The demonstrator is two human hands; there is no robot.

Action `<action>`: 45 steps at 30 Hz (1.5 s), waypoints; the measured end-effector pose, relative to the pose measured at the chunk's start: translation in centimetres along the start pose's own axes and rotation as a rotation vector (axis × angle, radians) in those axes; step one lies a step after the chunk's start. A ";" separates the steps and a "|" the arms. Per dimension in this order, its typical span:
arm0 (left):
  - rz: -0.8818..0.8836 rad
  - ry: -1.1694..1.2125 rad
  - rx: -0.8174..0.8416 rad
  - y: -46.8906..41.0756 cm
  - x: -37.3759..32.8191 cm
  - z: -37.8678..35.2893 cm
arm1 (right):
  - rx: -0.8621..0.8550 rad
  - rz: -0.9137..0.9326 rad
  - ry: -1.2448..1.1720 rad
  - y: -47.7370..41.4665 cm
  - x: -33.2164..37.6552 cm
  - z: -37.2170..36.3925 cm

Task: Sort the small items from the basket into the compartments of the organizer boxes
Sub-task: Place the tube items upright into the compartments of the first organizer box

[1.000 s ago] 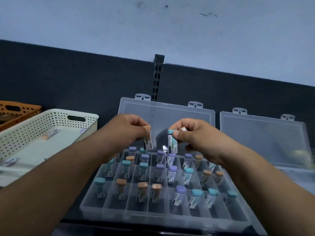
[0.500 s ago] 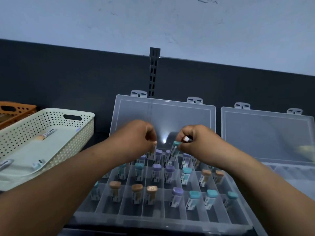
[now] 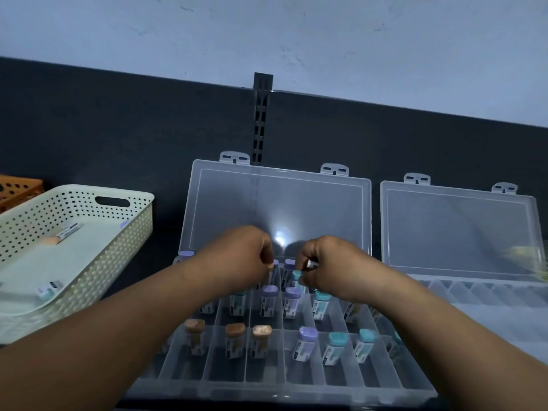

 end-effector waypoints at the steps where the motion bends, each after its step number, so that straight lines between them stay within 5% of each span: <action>1: 0.001 -0.006 0.005 0.0 0.0 -0.1 | 0.009 -0.006 0.005 -0.1 -0.1 -0.2; 18: 0.030 -0.023 0.025 0.4 -0.2 0.1 | 0.054 -0.012 -0.014 0.3 -0.4 0.4; 20: 0.034 0.036 -0.033 0.5 -0.4 1.2 | 0.010 -0.001 -0.178 0.4 -0.4 1.5; 23: 0.031 0.192 -0.097 0.9 -1.7 2.4 | 0.048 -0.006 -0.792 0.7 -0.5 2.3; 26: 0.055 0.494 -0.009 1.5 -3.5 1.2 | 0.187 0.025 -1.326 1.2 0.2 2.0; 29: 0.056 0.696 0.120 1.9 -5.5 -0.5 | 0.189 0.052 -1.553 1.7 0.3 2.1; 34: 0.094 0.918 0.072 1.8 -6.7 -1.1 | 0.126 0.110 -1.488 2.5 -0.5 2.7; 39: 0.175 1.034 -0.142 1.1 -5.0 -0.1 | -0.037 0.049 -1.128 2.8 -3.4 3.4; 45: 0.125 1.003 -0.195 0.5 -5.6 -0.3 | -0.007 0.077 -0.907 3.4 -3.9 2.7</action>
Point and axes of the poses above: each hand's wrist, its own y-axis away from the middle knuckle, its own z-axis out of the back of the hand, x = y × z, the point moved 10 cm from there along -y, towards the middle knuckle, and after that the axes turned 5 degrees about -z, right-handed, at the moved point
